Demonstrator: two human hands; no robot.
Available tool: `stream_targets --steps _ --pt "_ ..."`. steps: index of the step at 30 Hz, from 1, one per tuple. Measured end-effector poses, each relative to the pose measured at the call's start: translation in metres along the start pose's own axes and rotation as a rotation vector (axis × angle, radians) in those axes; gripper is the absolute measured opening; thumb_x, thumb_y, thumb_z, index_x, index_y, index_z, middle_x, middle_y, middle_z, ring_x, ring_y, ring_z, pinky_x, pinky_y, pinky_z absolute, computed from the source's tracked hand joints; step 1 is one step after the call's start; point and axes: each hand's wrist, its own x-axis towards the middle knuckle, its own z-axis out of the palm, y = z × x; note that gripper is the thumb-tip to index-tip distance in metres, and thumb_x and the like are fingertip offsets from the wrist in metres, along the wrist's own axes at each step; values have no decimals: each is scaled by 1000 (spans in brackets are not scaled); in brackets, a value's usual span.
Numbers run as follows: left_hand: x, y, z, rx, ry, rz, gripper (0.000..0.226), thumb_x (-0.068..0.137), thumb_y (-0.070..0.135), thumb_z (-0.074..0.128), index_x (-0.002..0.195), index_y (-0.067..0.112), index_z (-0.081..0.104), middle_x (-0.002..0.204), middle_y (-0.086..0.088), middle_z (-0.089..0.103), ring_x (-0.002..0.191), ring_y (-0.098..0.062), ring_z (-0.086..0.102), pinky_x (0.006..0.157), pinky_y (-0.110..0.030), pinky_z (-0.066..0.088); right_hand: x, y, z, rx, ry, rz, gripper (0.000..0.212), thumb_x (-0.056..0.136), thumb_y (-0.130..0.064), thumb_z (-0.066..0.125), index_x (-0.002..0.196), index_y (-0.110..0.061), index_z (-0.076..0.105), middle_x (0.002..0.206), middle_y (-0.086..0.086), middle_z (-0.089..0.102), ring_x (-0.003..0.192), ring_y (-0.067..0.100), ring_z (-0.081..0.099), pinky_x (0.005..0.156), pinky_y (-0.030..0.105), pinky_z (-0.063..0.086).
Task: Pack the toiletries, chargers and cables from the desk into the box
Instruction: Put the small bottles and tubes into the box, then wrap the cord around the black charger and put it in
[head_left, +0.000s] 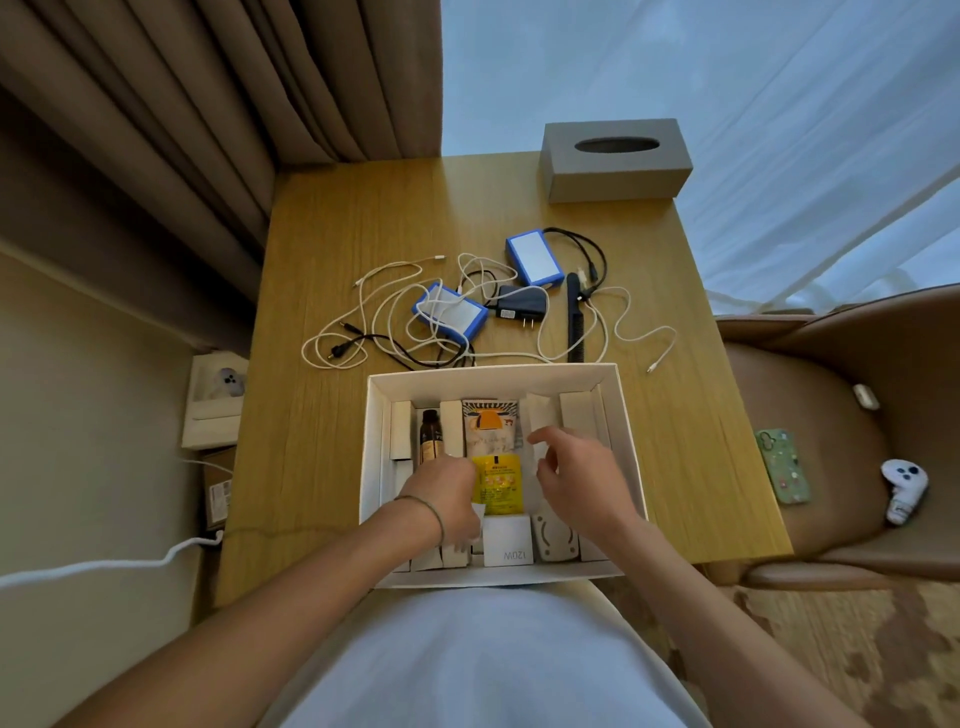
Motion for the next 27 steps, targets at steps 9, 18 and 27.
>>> stream_targets --steps 9,18,27 --pt "-4 -1 17 -241 1 24 41 65 55 86 75 36 51 72 18 56 67 1 54 53 -14 35 1 0 0 39 -48 -3 34 93 -11 54 122 -25 66 94 -5 65 73 13 61 66 35 57" --pt "-15 13 1 62 144 -26 47 85 73 51 96 28 60 84 3 64 78 -18 63 60 -30 42 15 -9 -15 59 -50 -39 33 93 -13 55 121 -26 67 89 -8 67 70 9 59 65 31 55" --pt "11 28 -96 -221 553 108 13 92 40 58 82 32 60 68 10 61 66 -7 57 55 -26 41 88 -12 -76 202 148 -40 26 89 -12 58 103 -27 73 65 -13 60 60 4 54 59 30 49"
